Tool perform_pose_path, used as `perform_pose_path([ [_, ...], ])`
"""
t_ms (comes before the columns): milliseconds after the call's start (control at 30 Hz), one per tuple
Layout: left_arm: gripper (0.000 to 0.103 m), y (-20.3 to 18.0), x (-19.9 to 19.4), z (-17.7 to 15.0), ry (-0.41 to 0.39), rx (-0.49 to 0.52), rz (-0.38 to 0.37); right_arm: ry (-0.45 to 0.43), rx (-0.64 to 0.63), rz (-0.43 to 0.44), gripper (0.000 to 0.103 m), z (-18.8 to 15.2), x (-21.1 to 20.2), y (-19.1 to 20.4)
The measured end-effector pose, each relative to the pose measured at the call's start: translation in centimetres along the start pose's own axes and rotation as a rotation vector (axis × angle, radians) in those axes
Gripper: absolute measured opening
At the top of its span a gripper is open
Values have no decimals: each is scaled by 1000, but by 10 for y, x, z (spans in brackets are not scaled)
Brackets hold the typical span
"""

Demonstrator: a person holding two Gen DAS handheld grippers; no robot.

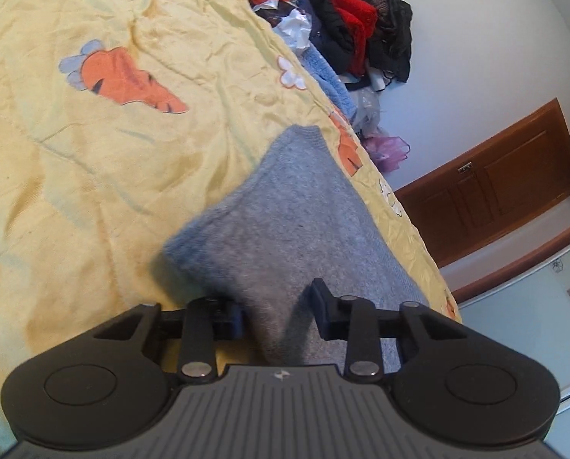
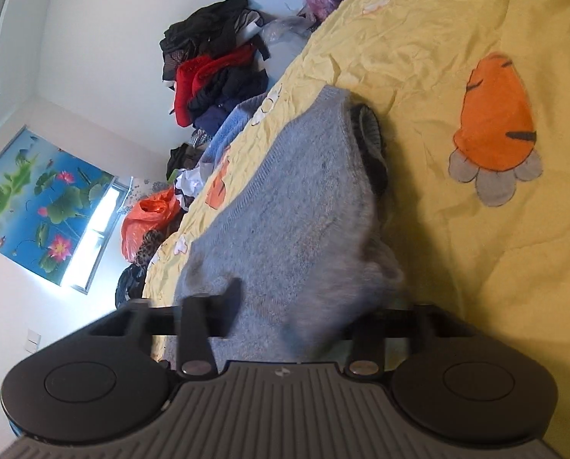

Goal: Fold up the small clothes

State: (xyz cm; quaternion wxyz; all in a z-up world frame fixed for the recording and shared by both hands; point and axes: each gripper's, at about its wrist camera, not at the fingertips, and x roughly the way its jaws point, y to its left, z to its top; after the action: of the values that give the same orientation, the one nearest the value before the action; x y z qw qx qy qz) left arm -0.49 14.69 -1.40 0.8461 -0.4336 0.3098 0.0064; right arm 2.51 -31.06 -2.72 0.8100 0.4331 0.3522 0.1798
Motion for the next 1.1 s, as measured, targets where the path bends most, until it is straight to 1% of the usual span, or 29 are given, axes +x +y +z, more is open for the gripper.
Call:
perform_pose_path([
  [33,11,1,0,1,9,8,19,-1,-10,-7,19,0,2,0],
  [67,8,1,1,1,21,18,34,-6,-17,-6,16,0,2,0],
  [167,5,-4,-7,3,19,49,20,-33,-36,28,15,0,-7,6],
  [233,4,-13,-22,4,15,81,-27,-44,-62,51,15,1,-17,15],
  [333,4,-24,-55,4,24,134,-99,-17,-109,90,15,0,-42,26],
  [400,4,-24,-77,-1,24,166,-119,8,-118,108,15,-4,-63,23],
  [467,4,-14,-91,-10,44,191,-99,39,-110,94,15,-12,-78,15],
  [533,4,2,-90,-22,92,215,-51,81,-103,49,15,-22,-83,0],
  [600,6,15,-86,-30,114,240,19,116,-95,-14,21,-31,-82,-12],
  [633,6,19,-85,-32,123,264,48,126,-84,-37,29,-33,-82,-15],
  [667,9,22,-88,-31,123,282,63,131,-79,-43,47,-31,-84,-15],
  [700,14,22,-93,-28,117,298,66,118,-84,-34,57,-28,-90,-14],
  [733,19,21,-100,-24,98,327,74,81,-98,-26,73,-23,-98,-11],
  [767,35,19,-107,-20,67,354,95,32,-117,-31,79,-16,-106,-9],
  [800,60,17,-114,-15,18,380,123,-16,-136,-38,79,-5,-113,-7],
  [867,88,11,-125,-2,-122,416,176,-80,-140,-42,79,19,-117,-5],
  [900,88,8,-125,4,-167,419,183,-102,-137,-40,79,33,-113,-5],
  [967,88,-3,-115,15,-182,434,164,-123,-157,-49,79,58,-96,-3],
  [1000,88,-9,-104,18,-177,460,168,-122,-179,-61,79,71,-82,1],
  [1033,88,-16,-88,18,-165,495,192,-113,-202,-69,79,81,-68,4],
  [1100,87,-22,-57,16,-106,538,228,-84,-249,-109,79,99,-31,9],
])
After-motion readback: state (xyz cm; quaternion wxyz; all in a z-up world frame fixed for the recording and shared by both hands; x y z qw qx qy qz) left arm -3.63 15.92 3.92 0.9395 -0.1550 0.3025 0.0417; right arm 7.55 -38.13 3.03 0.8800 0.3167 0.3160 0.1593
